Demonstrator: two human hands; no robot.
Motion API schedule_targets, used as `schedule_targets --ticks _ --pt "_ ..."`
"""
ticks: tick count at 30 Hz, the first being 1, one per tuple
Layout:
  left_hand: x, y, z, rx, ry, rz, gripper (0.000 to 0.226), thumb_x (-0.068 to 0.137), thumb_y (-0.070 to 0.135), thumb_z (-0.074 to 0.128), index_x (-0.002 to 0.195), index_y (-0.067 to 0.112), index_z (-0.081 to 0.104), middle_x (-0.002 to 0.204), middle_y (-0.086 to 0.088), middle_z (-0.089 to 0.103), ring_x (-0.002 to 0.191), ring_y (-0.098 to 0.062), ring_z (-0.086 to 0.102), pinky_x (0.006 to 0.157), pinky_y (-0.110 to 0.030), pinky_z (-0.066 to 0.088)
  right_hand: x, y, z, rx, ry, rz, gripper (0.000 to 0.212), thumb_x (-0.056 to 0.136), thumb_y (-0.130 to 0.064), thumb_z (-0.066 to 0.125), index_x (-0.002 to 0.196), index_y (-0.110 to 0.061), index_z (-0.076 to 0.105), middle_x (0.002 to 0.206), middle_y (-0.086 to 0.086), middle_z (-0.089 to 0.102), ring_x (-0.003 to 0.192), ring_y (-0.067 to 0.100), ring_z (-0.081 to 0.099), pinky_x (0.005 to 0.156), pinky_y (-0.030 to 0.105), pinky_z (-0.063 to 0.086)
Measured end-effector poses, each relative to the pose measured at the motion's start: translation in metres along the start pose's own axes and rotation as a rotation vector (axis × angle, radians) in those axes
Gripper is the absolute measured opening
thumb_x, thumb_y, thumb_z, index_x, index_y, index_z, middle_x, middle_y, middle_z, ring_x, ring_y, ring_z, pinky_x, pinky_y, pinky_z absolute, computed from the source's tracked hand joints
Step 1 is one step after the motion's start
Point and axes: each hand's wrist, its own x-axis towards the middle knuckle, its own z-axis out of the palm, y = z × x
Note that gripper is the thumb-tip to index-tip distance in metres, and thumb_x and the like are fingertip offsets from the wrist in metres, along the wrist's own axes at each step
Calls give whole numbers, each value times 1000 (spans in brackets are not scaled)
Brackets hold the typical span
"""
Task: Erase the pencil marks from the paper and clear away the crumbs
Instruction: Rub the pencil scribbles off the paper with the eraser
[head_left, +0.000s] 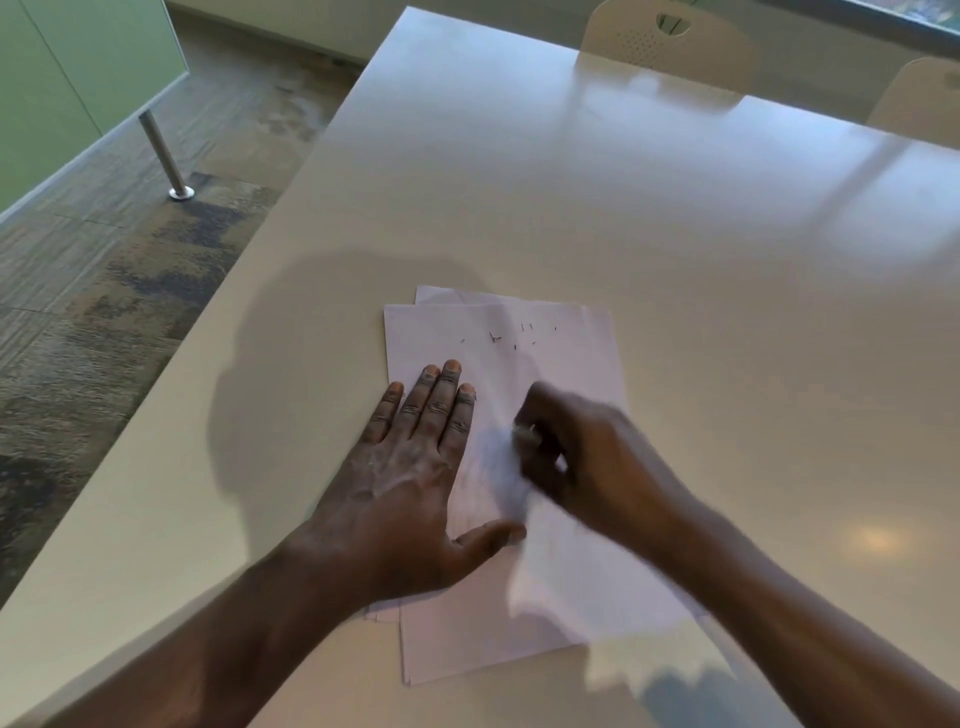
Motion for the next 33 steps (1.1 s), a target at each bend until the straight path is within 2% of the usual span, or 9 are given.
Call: schedule_targets --ticks 3,5,8,14,16,20,25,30,33 --pt "0 0 -1 25 -22 -2 116 81 92 6 155 11 -31 160 -9 -45 148 -20 -42 128 -45 -9 -7 -2 2 13 -33 -50 14 90 -14 62 87 -20 50 73 -12 52 59 4 49 57 20 40" --pt "1 1 -2 45 -32 -5 117 81 94 7 154 11 -33 158 -9 -47 146 -19 -44 127 -45 -11 2 20 -6 5 96 71 13 90 -13 64 84 -16 52 66 -7 53 56 12 47 55 29 42" --pt "1 2 -3 36 -32 -6 117 82 94 8 153 11 -34 158 -8 -47 146 -19 -44 127 -45 -12 11 39 -16 -47 199 214 15 88 -15 66 83 -17 52 62 -3 54 55 15 46 52 26 37" --pt "0 0 2 -2 21 6 116 83 91 13 158 10 -24 163 -10 -38 151 -20 -37 128 -46 -6 -24 -12 2 62 -100 -38 15 92 -16 64 86 -20 50 68 -15 49 57 3 49 55 20 41" --pt "1 -1 3 -3 42 11 118 83 93 12 159 9 -19 166 -10 -34 153 -20 -33 129 -47 -4 -18 3 -4 57 9 30 17 90 -13 65 83 -18 51 62 -13 47 52 4 45 52 19 37" --pt "1 0 4 1 43 13 119 81 94 8 158 9 -21 165 -10 -34 153 -21 -33 129 -47 -6 -1 31 -20 -16 188 264 19 87 -14 67 79 -17 50 59 -1 52 54 19 45 52 32 38" --pt "1 0 4 6 37 11 118 81 92 8 159 9 -21 165 -11 -35 153 -21 -33 129 -46 -5 -21 -13 -1 68 -62 5 19 89 -12 63 84 -23 49 64 -15 47 54 6 47 53 25 42" --pt "2 0 1 6 24 6 120 80 95 9 159 10 -21 165 -10 -35 152 -21 -34 129 -46 -6 -3 31 -16 -14 174 245 19 87 -18 66 79 -18 49 59 -1 51 53 18 42 52 30 38" --pt "2 1 -1 17 12 -4 120 78 95 6 158 11 -24 163 -9 -38 151 -20 -36 128 -45 -8 2 41 -16 -38 200 300 19 89 -24 65 81 -19 49 62 1 56 59 20 48 53 28 38"
